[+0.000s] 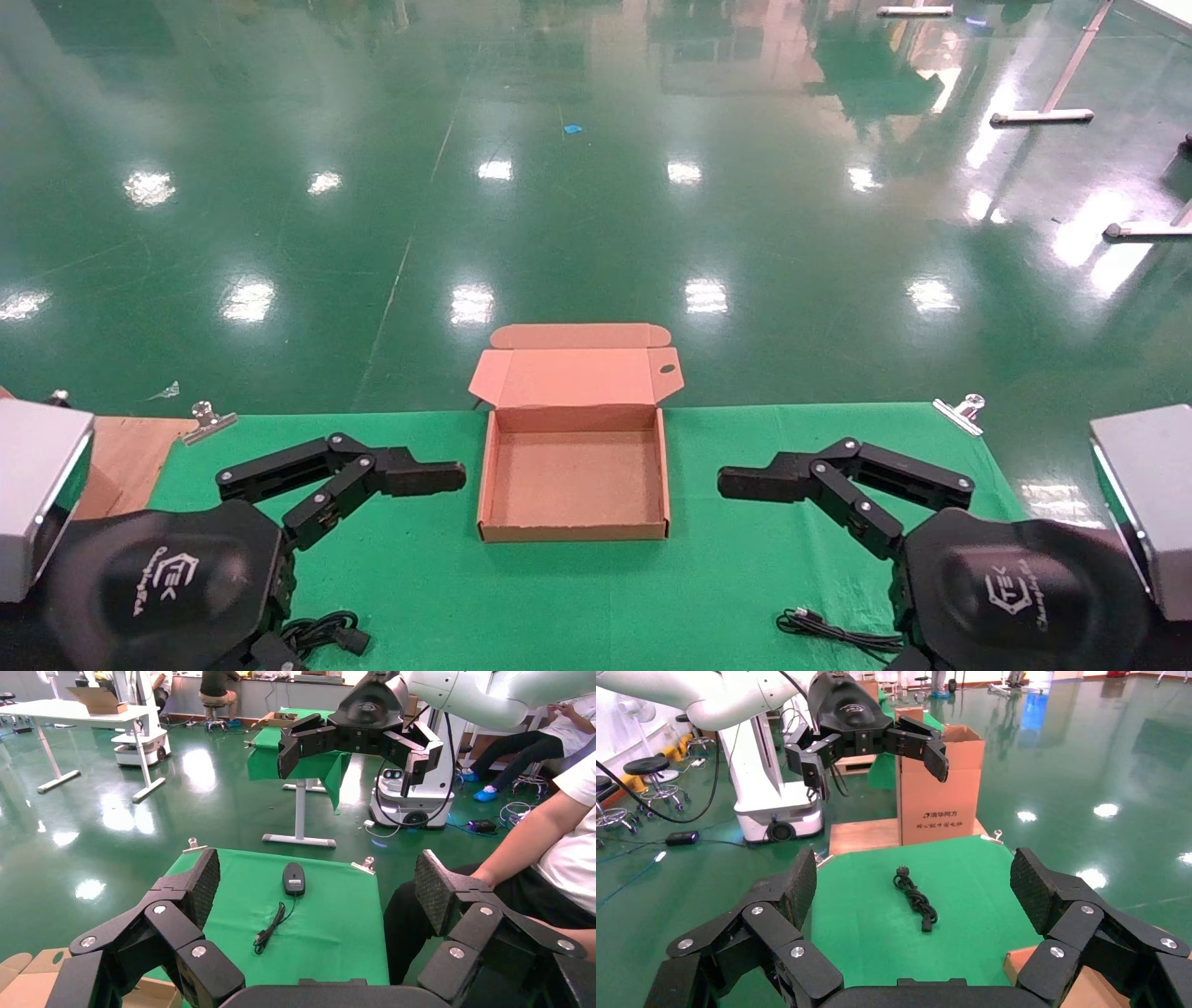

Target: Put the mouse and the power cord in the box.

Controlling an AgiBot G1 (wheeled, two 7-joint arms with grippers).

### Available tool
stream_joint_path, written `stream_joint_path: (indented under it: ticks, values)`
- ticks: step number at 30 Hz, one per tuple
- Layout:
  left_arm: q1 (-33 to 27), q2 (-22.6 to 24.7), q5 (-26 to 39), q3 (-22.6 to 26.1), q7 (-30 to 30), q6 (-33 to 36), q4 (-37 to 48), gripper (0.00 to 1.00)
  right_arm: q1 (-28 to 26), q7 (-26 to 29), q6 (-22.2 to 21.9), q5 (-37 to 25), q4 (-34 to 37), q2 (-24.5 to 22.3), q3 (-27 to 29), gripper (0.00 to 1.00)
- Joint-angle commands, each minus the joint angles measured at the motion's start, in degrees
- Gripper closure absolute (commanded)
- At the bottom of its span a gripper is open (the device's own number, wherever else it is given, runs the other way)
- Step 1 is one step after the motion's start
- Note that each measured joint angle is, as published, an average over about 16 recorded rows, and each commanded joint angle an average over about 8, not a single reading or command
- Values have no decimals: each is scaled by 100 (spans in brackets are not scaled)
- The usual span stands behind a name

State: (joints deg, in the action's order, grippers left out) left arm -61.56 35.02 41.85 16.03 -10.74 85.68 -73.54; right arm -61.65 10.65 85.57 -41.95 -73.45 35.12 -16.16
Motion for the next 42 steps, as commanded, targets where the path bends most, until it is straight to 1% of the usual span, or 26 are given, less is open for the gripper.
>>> stream_joint_path:
  ticks: [1, 32, 37, 42]
  values:
    - [0, 0, 0, 0, 0, 0, 0, 0, 0, 0, 0, 0, 0, 0, 0, 0]
    - [-5, 4, 27, 7, 7, 1, -9, 0, 1, -4, -3, -18, 4, -7, -2, 0]
    - [-204, 174, 447, 216, 124, 48, 106, 0, -100, -177, 29, -425, 179, 59, -161, 0]
    - [-625, 528, 1269, 653, 382, 218, 690, 0, -454, -692, 252, -1272, 741, 355, -558, 0]
